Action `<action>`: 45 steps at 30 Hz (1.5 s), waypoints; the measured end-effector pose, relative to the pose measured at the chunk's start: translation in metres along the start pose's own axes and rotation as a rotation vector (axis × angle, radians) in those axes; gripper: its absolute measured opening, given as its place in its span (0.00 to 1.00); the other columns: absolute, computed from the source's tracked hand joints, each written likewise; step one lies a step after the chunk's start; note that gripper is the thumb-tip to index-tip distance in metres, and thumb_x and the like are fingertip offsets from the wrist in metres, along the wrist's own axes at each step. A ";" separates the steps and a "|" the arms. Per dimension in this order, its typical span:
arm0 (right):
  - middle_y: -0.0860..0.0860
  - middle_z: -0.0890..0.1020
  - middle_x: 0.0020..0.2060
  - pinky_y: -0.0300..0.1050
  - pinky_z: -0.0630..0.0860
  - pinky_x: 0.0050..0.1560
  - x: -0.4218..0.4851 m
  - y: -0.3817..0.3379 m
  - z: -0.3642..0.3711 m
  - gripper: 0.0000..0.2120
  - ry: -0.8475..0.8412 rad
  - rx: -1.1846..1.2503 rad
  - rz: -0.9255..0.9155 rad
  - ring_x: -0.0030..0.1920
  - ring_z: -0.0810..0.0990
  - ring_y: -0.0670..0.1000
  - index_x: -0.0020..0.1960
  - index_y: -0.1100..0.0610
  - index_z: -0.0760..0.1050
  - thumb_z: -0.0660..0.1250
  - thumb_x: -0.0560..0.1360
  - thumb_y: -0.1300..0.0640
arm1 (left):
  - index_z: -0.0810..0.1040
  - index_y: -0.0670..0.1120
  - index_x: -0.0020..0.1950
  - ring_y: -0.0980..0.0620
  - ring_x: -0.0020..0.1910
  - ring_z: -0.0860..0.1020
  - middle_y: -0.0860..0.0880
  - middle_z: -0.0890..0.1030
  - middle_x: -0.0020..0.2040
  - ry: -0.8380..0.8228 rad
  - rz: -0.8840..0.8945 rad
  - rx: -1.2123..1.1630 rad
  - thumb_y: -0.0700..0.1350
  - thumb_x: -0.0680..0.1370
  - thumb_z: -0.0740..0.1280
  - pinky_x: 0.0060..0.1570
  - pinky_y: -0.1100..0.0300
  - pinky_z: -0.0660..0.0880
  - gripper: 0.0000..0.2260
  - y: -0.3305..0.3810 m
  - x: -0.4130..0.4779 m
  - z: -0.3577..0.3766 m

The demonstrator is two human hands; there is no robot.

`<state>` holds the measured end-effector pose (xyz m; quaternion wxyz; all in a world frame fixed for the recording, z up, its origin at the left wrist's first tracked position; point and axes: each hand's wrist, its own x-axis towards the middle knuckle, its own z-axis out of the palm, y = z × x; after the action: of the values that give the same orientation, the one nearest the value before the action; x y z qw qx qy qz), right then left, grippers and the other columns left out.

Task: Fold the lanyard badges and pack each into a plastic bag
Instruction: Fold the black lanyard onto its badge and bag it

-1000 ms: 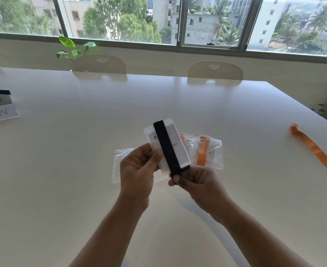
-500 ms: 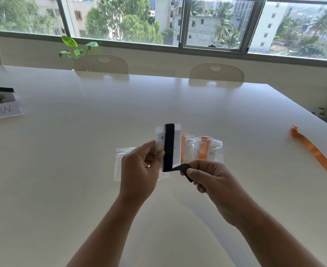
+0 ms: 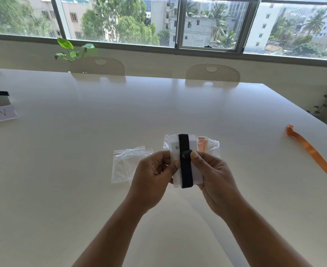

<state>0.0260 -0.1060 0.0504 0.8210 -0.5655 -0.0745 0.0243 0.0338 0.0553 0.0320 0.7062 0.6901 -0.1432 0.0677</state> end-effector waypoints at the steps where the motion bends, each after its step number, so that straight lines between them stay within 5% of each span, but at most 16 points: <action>1: 0.60 0.86 0.50 0.56 0.82 0.50 -0.001 0.002 -0.002 0.11 -0.007 0.005 -0.011 0.50 0.85 0.58 0.48 0.57 0.85 0.68 0.73 0.53 | 0.83 0.47 0.56 0.43 0.45 0.85 0.47 0.87 0.47 -0.011 -0.013 -0.002 0.48 0.77 0.69 0.41 0.47 0.83 0.10 -0.001 0.000 0.000; 6: 0.56 0.86 0.52 0.54 0.82 0.50 -0.004 0.014 -0.012 0.11 -0.015 -0.130 -0.022 0.52 0.85 0.57 0.52 0.53 0.85 0.72 0.71 0.61 | 0.77 0.51 0.62 0.42 0.41 0.86 0.42 0.85 0.41 -0.032 -0.109 -0.041 0.48 0.75 0.73 0.39 0.49 0.83 0.16 -0.006 -0.001 0.000; 9: 0.57 0.85 0.54 0.55 0.82 0.51 -0.006 0.021 -0.015 0.20 -0.110 -0.207 -0.015 0.53 0.85 0.60 0.58 0.51 0.82 0.70 0.73 0.71 | 0.80 0.49 0.57 0.41 0.40 0.86 0.41 0.86 0.41 -0.029 -0.142 -0.059 0.50 0.77 0.71 0.38 0.47 0.83 0.10 -0.008 -0.001 -0.002; 12: 0.59 0.80 0.60 0.59 0.80 0.55 -0.006 0.024 -0.015 0.26 -0.160 -0.316 -0.070 0.58 0.82 0.60 0.63 0.47 0.79 0.69 0.73 0.71 | 0.82 0.49 0.53 0.45 0.38 0.86 0.42 0.86 0.40 -0.037 -0.130 -0.027 0.52 0.76 0.69 0.35 0.55 0.82 0.10 -0.007 -0.002 -0.004; 18: 0.50 0.82 0.57 0.56 0.82 0.51 -0.007 0.025 -0.019 0.35 -0.225 -0.423 -0.078 0.50 0.84 0.54 0.68 0.39 0.72 0.71 0.70 0.69 | 0.82 0.56 0.40 0.57 0.34 0.78 0.60 0.78 0.40 0.076 0.005 0.340 0.57 0.74 0.71 0.34 0.66 0.75 0.07 -0.010 0.002 -0.008; 23: 0.52 0.82 0.58 0.55 0.81 0.54 -0.006 0.030 -0.018 0.32 -0.148 -0.414 -0.092 0.50 0.83 0.52 0.66 0.40 0.75 0.73 0.68 0.66 | 0.82 0.55 0.42 0.61 0.38 0.80 0.57 0.81 0.43 0.125 -0.019 0.430 0.64 0.71 0.69 0.35 0.72 0.73 0.13 -0.009 0.007 -0.021; 26: 0.47 0.84 0.52 0.48 0.81 0.51 -0.006 0.035 -0.020 0.32 -0.082 -0.449 -0.106 0.45 0.82 0.47 0.64 0.42 0.77 0.72 0.70 0.72 | 0.82 0.54 0.43 0.62 0.34 0.80 0.56 0.82 0.42 0.277 -0.049 0.608 0.56 0.74 0.73 0.37 0.66 0.75 0.06 -0.016 0.016 -0.046; 29: 0.43 0.84 0.46 0.37 0.78 0.44 -0.003 0.039 -0.020 0.30 0.003 -0.392 -0.116 0.41 0.80 0.44 0.59 0.45 0.80 0.65 0.71 0.77 | 0.83 0.47 0.55 0.49 0.51 0.81 0.48 0.81 0.54 0.397 -0.140 0.935 0.52 0.75 0.73 0.54 0.55 0.76 0.12 -0.029 0.022 -0.075; 33: 0.46 0.82 0.46 0.36 0.77 0.40 -0.002 0.042 -0.018 0.28 0.064 -0.297 -0.066 0.41 0.78 0.45 0.56 0.45 0.82 0.60 0.74 0.75 | 0.77 0.40 0.67 0.43 0.76 0.62 0.44 0.74 0.70 0.349 -0.314 1.152 0.59 0.77 0.68 0.72 0.51 0.61 0.27 -0.042 0.025 -0.090; 38: 0.49 0.82 0.46 0.38 0.77 0.36 -0.001 0.043 -0.019 0.28 0.062 -0.389 -0.054 0.38 0.77 0.45 0.59 0.42 0.78 0.60 0.75 0.73 | 0.71 0.40 0.71 0.44 0.80 0.51 0.44 0.66 0.77 0.261 -0.333 1.203 0.62 0.78 0.64 0.77 0.48 0.54 0.32 -0.049 0.026 -0.090; 45: 0.42 0.82 0.36 0.32 0.73 0.33 -0.005 0.041 -0.013 0.18 0.093 -0.357 -0.004 0.33 0.76 0.41 0.40 0.54 0.83 0.61 0.76 0.72 | 0.72 0.43 0.69 0.47 0.81 0.50 0.47 0.69 0.75 0.217 -0.354 1.146 0.60 0.77 0.66 0.77 0.49 0.51 0.28 -0.054 0.027 -0.088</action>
<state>0.0247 -0.1037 0.0072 0.7104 -0.7024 -0.0407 -0.0172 0.0846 0.1382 -0.0121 0.2335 0.9628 0.1058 0.0857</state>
